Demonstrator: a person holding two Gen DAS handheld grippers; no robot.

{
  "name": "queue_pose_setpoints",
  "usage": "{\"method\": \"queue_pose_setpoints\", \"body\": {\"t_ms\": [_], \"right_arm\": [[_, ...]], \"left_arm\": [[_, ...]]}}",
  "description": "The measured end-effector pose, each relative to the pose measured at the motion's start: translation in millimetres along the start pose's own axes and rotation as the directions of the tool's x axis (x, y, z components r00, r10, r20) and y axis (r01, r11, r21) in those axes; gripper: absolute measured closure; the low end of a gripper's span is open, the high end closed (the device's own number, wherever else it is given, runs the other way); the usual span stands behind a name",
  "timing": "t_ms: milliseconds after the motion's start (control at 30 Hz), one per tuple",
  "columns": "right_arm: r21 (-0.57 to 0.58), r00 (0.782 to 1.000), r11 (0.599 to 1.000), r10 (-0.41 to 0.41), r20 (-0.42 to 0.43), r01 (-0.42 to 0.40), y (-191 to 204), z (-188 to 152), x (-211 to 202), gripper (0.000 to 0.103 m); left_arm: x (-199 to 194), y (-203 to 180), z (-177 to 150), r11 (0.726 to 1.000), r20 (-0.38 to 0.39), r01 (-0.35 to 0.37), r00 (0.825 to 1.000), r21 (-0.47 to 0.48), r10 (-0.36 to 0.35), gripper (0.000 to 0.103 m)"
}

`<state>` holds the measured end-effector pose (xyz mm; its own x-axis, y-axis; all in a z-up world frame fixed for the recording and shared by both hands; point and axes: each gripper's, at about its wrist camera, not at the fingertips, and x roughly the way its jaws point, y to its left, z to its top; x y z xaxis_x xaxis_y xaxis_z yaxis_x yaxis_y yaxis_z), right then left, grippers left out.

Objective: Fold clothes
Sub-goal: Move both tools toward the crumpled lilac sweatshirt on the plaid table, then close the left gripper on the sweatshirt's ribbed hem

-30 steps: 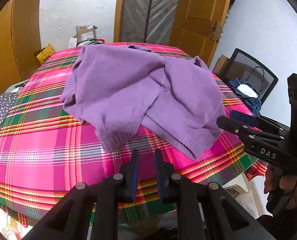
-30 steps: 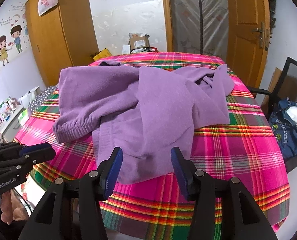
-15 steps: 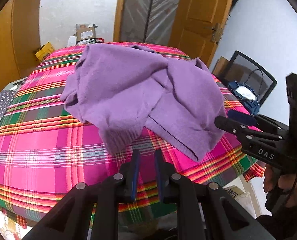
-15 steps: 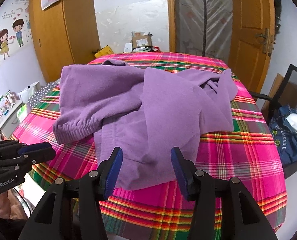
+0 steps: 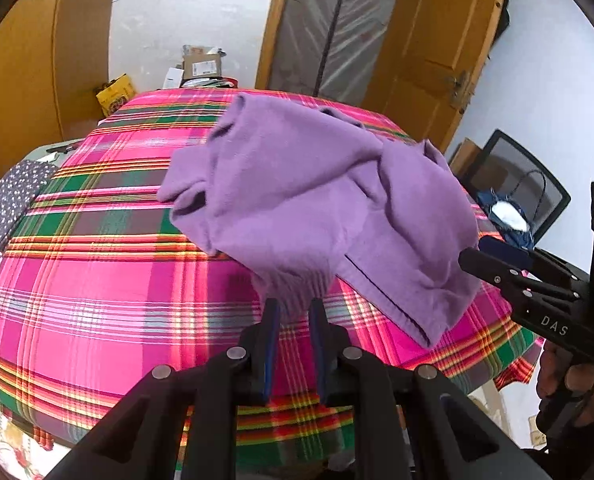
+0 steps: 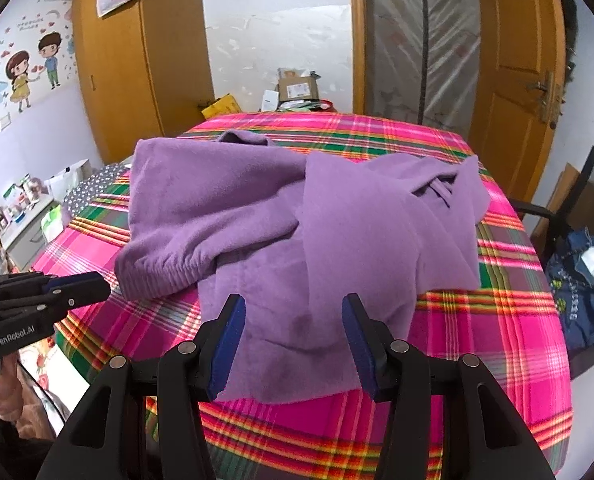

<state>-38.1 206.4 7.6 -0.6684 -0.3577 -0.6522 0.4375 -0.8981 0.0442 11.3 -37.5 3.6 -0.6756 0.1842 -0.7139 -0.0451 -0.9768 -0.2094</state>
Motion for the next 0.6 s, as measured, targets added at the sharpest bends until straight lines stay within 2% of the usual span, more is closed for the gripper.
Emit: {"method": "queue_pose_setpoints", "body": {"t_ms": [300,433,600], "right_arm": [[-0.024,1.0,0.999,0.031,0.002,-0.031,6,4,6,0.051],[-0.034,0.999,0.998,0.05,-0.011,-0.05,10,2,11,0.051],[-0.058,0.996,0.994,0.086,-0.034,-0.088,18,-3,17,0.051]], "left_arm": [[7,14,1,0.999,-0.008,0.019,1.0,-0.038,-0.019,0.087],[11,17,1,0.998,-0.01,0.029,0.999,-0.055,-0.03,0.079],[17,22,3,0.996,-0.01,0.043,0.999,-0.079,-0.044,0.079]]}}
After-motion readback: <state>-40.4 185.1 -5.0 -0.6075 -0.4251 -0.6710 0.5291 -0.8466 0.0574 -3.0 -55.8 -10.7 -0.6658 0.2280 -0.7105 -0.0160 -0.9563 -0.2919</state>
